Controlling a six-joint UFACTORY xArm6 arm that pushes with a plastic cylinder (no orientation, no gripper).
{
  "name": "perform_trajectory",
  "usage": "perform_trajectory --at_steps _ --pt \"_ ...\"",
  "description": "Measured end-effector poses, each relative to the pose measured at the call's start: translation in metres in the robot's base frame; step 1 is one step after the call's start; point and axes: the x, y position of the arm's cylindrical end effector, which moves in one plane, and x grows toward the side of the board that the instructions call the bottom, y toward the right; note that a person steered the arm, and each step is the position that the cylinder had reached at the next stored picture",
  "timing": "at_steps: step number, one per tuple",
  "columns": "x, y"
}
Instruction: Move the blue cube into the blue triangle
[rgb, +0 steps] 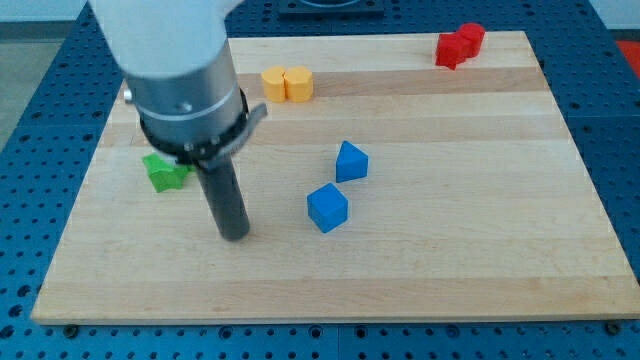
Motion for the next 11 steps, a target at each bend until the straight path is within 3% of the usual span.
perform_trajectory --at_steps 1,4,6,7,8,10,11 --pt "0.02 0.05" --pt "-0.061 0.162" --pt "0.004 0.142" --pt "0.008 0.094" --pt "-0.013 0.079" --pt "-0.049 0.114" --pt "-0.045 0.116"
